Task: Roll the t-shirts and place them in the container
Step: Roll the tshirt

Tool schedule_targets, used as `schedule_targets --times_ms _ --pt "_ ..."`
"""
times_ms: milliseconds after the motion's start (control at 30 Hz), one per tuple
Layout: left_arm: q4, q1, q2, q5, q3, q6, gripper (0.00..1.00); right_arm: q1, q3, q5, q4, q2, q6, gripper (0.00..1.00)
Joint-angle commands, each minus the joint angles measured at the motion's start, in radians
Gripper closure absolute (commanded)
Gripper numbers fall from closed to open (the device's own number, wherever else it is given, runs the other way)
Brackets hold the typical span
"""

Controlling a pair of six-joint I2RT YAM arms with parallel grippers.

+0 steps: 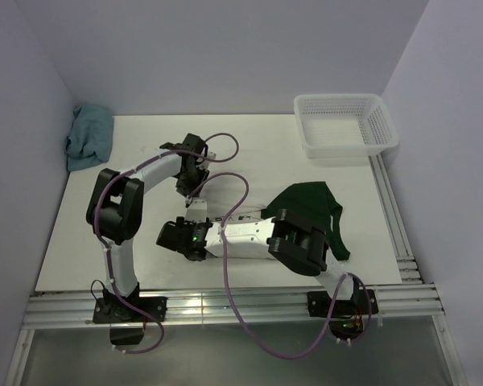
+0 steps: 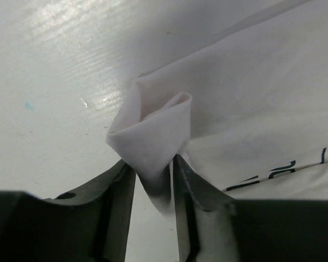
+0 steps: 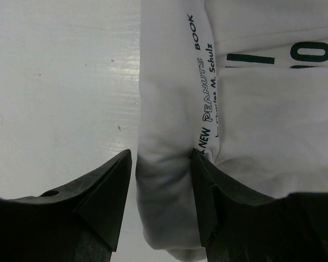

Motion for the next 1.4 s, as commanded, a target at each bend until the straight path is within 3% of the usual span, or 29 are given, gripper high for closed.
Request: schedule_targets --times_ms 0,300,333,467,567,667,867,1167,1367 --pt "-0.010 -0.004 0.008 0.019 0.071 0.013 0.61 0.009 -0.001 -0.020 -0.080 0.033 0.022 0.44" --pt "-0.049 0.023 0.004 0.117 0.178 0.027 0.42 0.009 -0.012 -0.056 -0.099 0.048 0.033 0.48" --pt "-0.059 0.029 0.005 0.132 0.190 0.027 0.41 0.009 -0.025 -0.064 -0.093 0.045 0.036 0.54" --pt "-0.108 0.078 -0.001 0.261 0.244 0.085 0.36 0.007 -0.078 -0.090 -0.036 0.021 0.031 0.62" --pt "-0.115 0.120 -0.041 0.336 0.247 0.119 0.35 -0.002 -0.185 -0.122 0.082 -0.036 0.034 0.67" --pt "-0.116 0.164 -0.080 0.397 0.194 0.163 0.35 -0.016 -0.364 -0.180 0.312 -0.128 0.042 0.73" --pt "-0.045 0.239 -0.131 0.606 0.033 0.225 0.35 -0.098 -0.700 -0.375 0.921 -0.222 0.092 0.80" --pt "0.090 0.266 -0.091 0.798 -0.110 0.246 0.33 -0.166 -0.871 -0.503 1.288 -0.168 0.201 0.82" --pt "0.167 0.266 -0.009 0.786 -0.153 0.193 0.34 -0.187 -0.906 -0.530 1.414 -0.125 0.249 0.83"
